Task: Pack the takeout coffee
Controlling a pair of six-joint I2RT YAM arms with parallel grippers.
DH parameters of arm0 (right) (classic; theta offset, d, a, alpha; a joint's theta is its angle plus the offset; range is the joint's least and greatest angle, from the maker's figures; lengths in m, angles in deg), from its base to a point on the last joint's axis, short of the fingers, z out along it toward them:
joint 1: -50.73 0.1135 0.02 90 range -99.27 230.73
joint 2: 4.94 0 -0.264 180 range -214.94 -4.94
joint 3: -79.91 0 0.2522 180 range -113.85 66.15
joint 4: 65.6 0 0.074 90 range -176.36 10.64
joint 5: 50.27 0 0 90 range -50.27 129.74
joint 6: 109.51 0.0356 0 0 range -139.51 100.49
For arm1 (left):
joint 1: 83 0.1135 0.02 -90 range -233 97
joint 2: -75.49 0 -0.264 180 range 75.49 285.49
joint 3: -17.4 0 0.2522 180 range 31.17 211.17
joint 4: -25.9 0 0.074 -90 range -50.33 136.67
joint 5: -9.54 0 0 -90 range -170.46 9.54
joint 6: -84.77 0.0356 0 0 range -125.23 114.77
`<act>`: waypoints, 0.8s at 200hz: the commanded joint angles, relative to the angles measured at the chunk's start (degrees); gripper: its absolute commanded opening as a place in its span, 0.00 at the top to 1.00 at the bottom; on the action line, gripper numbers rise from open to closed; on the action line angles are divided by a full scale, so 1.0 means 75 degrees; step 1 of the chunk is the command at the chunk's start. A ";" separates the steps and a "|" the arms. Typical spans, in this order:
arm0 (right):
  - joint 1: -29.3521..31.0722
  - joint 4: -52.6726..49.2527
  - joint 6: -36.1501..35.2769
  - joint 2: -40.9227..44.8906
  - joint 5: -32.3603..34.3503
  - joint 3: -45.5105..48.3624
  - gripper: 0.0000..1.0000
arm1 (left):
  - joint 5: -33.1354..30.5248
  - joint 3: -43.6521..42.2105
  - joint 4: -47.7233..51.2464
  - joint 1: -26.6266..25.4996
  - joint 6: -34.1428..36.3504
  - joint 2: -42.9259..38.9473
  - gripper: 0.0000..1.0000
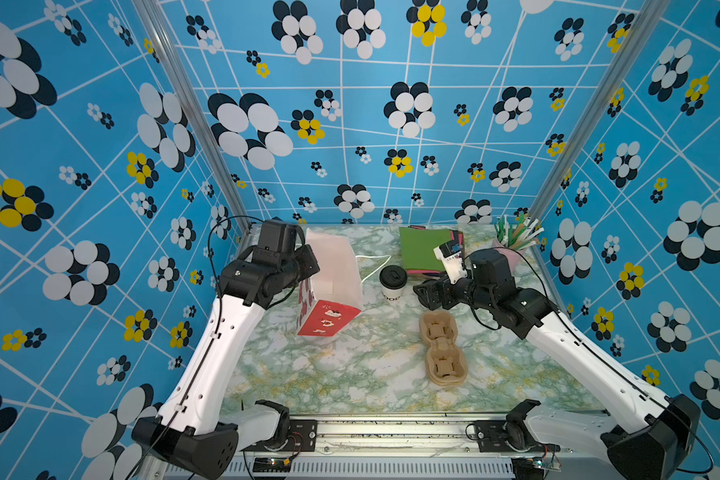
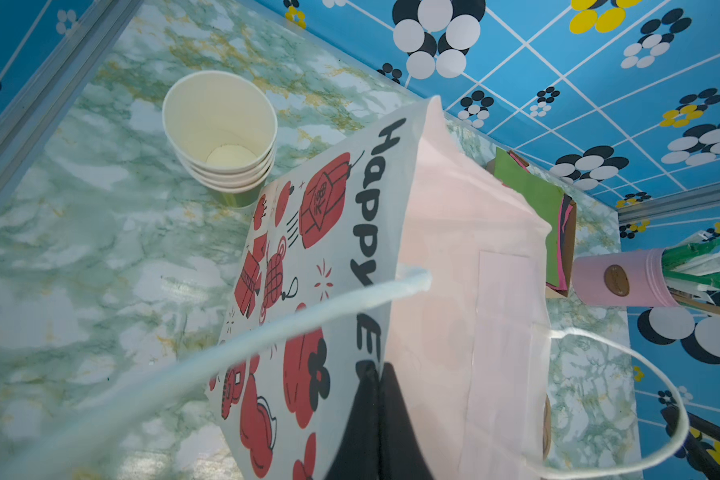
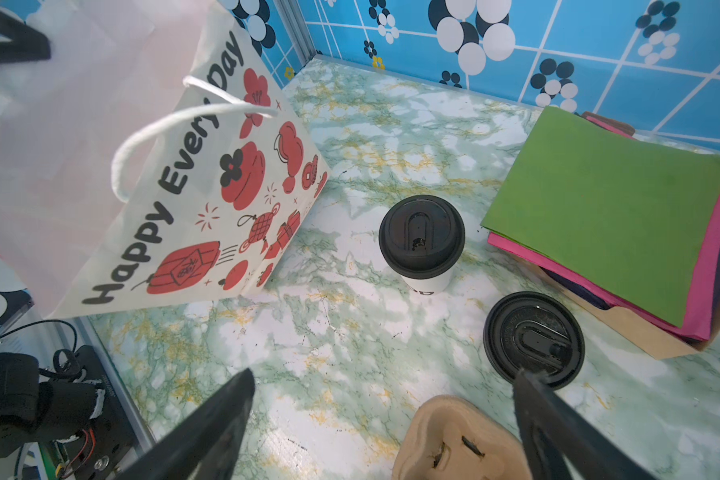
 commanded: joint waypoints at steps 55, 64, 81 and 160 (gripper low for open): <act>-0.0014 0.0228 0.0101 0.0464 -0.0254 0.0282 0.01 | -0.1148 -0.2005 -0.0995 -0.1435 -0.3730 -0.1787 1.00; -0.0019 0.0217 0.0098 0.0517 -0.0252 0.0332 0.01 | -0.1312 -0.2138 -0.1002 -0.1583 -0.3937 -0.1894 1.00; -0.0026 0.0193 0.0053 0.0572 -0.0252 0.0398 0.01 | -0.1475 -0.2460 -0.1099 -0.1748 -0.4363 -0.2104 1.00; -0.0020 0.0076 -0.0029 0.0484 -0.0286 0.0374 0.01 | -0.1658 -0.3103 -0.1445 -0.2000 -0.4998 -0.2745 0.64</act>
